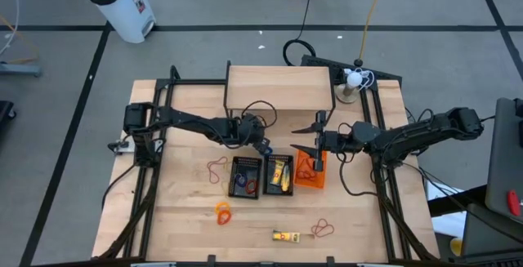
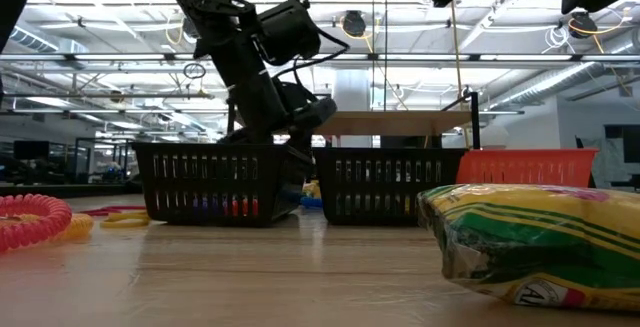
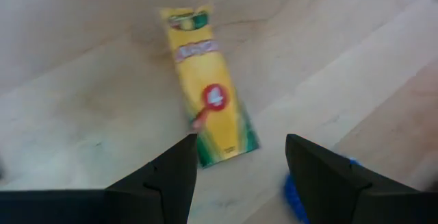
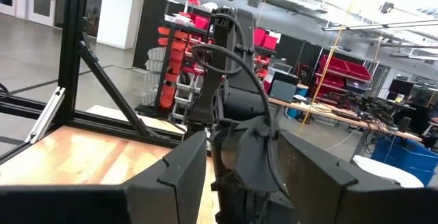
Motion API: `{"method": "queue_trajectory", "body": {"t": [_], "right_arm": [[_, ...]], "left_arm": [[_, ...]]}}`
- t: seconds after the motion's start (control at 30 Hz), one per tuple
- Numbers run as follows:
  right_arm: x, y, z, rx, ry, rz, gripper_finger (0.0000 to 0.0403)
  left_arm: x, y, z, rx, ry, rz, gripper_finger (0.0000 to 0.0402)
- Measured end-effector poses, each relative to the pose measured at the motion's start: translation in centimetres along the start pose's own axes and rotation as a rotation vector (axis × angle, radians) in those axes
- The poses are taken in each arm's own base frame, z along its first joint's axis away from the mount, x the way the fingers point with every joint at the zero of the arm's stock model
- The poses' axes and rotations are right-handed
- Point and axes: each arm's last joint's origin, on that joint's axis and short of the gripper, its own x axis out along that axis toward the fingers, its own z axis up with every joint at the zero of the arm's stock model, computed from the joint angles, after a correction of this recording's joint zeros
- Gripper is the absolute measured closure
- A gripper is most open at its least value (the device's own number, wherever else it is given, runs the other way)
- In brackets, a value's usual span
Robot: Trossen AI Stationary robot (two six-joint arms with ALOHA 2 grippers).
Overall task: Pick & Place Office Desk Supplies
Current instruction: Put the crayon box into the right black basket
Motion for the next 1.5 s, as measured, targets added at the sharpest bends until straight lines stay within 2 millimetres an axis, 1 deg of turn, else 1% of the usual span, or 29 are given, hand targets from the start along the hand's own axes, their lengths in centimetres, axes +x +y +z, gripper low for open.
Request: {"method": "queue_trajectory", "body": {"t": [0.17, 0.27, 0.73, 0.9, 1.03, 1.17, 1.33, 1.43, 1.5], "right_arm": [[0.0, 0.0, 0.0, 0.001, 0.001, -0.002, 0.0232], [0.0, 0.0, 0.0, 0.002, 0.003, -0.003, 0.0232], [0.0, 0.0, 0.0, 0.0, 0.005, -0.002, 0.0232], [0.0, 0.0, 0.0, -0.001, 0.007, -0.001, 0.0232], [0.0, 0.0, -0.1, -0.001, 0.008, -0.001, 0.0232], [0.0, 0.0, -0.1, -0.001, 0.008, 0.001, 0.0232], [0.0, 0.0, -0.1, -0.005, 0.009, 0.002, 0.0232], [0.0, 0.0, -0.1, -0.008, 0.01, 0.003, 0.0232], [0.0, 0.0, -0.1, -0.015, 0.01, 0.003, 0.0232]], "left_arm": [[2.0, -0.2, -1.0, 0.009, 0.026, -0.006, 0.0179], [2.7, -0.1, -1.3, -0.003, 0.026, 0.008, 0.0179], [2.5, -0.2, -1.1, 0.006, 0.022, -0.01, 0.0179], [1.9, -0.6, -0.5, 0.056, 0.01, -0.091, 0.0179], [0.8, -1.5, 0.1, 0.108, 0.02, -0.236, 0.0179], [-0.5, -2.2, 0.2, 0.19, 0.02, -0.319, 0.0179], [-2.4, -2.3, 0.6, 0.319, -0.008, -0.323, 0.0179], [-3.1, -1.9, 0.9, 0.421, -0.047, -0.261, 0.0179], [-3.2, -1.6, 1.0, 0.504, -0.07, -0.212, 0.0179]]}}
